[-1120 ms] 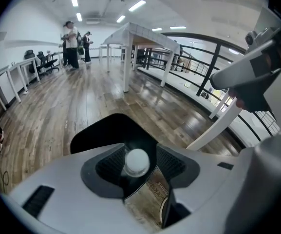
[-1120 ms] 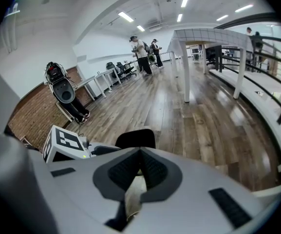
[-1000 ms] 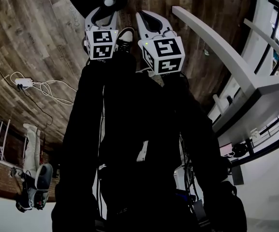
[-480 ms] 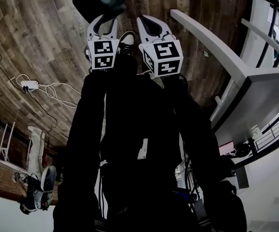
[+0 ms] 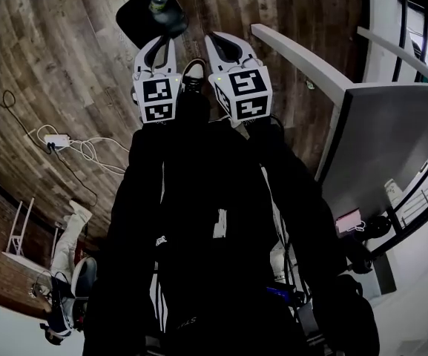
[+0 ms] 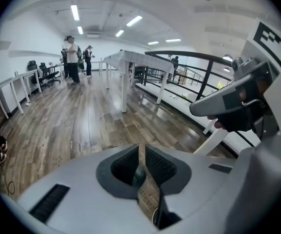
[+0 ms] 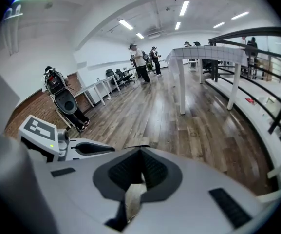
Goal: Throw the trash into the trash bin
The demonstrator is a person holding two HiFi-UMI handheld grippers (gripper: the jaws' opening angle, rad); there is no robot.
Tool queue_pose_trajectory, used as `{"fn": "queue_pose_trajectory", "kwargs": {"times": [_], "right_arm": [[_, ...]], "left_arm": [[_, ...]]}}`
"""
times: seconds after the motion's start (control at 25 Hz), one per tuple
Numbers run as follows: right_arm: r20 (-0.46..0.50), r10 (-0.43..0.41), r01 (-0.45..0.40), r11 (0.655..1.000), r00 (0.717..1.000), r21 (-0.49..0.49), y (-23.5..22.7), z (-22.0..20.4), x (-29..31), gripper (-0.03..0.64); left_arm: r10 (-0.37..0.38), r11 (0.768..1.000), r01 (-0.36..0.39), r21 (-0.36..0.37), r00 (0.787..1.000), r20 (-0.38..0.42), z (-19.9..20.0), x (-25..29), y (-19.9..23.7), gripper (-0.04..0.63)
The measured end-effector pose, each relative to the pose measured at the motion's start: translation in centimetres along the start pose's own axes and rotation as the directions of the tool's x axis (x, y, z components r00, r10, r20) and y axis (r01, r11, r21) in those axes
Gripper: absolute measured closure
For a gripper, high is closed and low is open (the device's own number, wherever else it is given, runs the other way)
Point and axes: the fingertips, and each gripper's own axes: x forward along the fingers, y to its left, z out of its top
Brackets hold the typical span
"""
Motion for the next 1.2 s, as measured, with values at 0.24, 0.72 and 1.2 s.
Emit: {"fn": "queue_pose_trajectory", "kwargs": {"times": [0.24, 0.72, 1.2], "right_arm": [[0.032, -0.019, 0.019, 1.000, 0.999, 0.017, 0.1, 2.0, -3.7, 0.603], [0.158, -0.083, 0.072, 0.995, 0.984, 0.071, 1.0, 8.1, -14.5, 0.603], [0.300, -0.225, 0.183, 0.970, 0.927, 0.162, 0.4, 11.8, -29.5, 0.603]], "left_arm": [[-0.003, 1.000, 0.003, -0.004, 0.999, 0.051, 4.1, -3.8, -1.7, 0.589], [-0.104, 0.994, 0.100, 0.046, 0.989, 0.102, 13.5, -11.4, -7.8, 0.595], [-0.257, 0.959, 0.229, 0.165, 0.950, 0.179, 22.8, -20.0, -18.1, 0.595]]}}
